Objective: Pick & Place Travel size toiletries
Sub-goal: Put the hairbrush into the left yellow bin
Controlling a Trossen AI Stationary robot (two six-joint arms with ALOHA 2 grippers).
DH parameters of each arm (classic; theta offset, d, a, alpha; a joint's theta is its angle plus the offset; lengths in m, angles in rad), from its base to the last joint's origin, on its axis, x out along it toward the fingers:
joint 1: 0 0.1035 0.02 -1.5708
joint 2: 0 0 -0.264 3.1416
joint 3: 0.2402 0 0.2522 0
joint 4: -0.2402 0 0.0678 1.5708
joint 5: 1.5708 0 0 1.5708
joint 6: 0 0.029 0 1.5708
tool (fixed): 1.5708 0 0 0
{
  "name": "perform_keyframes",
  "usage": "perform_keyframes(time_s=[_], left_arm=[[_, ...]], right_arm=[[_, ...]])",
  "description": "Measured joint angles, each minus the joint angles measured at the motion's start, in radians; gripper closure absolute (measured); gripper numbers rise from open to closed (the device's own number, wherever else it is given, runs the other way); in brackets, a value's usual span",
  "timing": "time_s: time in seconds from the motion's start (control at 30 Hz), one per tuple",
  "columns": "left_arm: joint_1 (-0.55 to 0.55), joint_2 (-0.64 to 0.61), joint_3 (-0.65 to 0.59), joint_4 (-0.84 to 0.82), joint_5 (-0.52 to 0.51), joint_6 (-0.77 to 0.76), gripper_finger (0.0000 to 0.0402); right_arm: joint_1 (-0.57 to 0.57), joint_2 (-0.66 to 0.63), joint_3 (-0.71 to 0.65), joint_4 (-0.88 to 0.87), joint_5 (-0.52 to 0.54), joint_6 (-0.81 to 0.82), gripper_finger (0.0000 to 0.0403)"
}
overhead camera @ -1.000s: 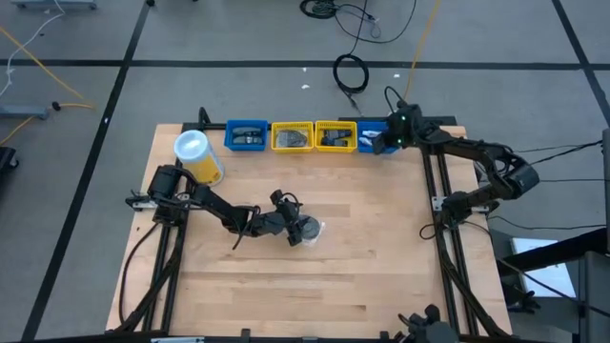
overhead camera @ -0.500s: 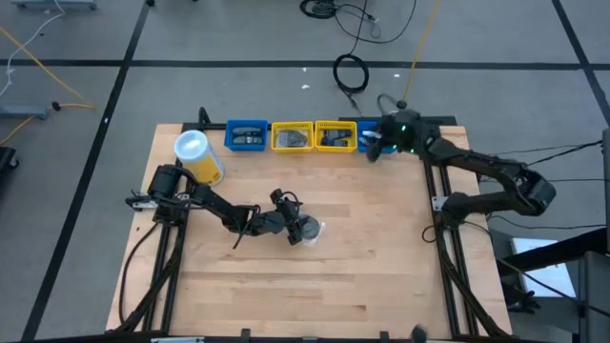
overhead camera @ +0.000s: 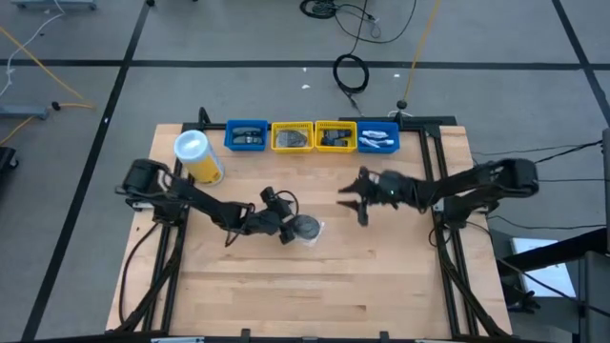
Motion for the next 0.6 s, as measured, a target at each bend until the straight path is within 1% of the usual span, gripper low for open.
perform_keyframes(time_s=[0.07, 0.13, 0.23, 0.33, 0.4, 0.5, 0.6], left_arm=[[-0.008, -0.053, 0.0, -0.108, -0.001, -0.049, 0.0167], [-0.011, -0.098, -0.004, -0.18, 0.034, -0.101, 0.0167], [-0.005, -0.126, -0.028, -0.185, 0.162, -0.164, 0.0167], [0.014, -0.126, -0.046, -0.191, 0.315, -0.227, 0.0167], [0.025, -0.115, -0.053, -0.187, 0.388, -0.273, 0.0167], [0.039, -0.1, -0.057, -0.181, 0.456, -0.327, 0.0167], [0.044, -0.078, -0.057, -0.16, 0.522, -0.348, 0.0167]], right_arm=[[0.048, 0.051, -0.058, 0.124, 0.04, 0.081, 0.0244], [0.099, 0.111, -0.105, 0.218, 0.112, 0.159, 0.0244], [0.177, 0.202, -0.155, 0.337, 0.263, 0.22, 0.0244], [0.238, 0.287, -0.167, 0.429, 0.384, 0.22, 0.0244], [0.261, 0.333, -0.166, 0.46, 0.414, 0.199, 0.0243], [0.277, 0.386, -0.146, 0.475, 0.413, 0.184, 0.0243], [0.284, 0.43, -0.122, 0.473, 0.414, 0.19, 0.0243]])
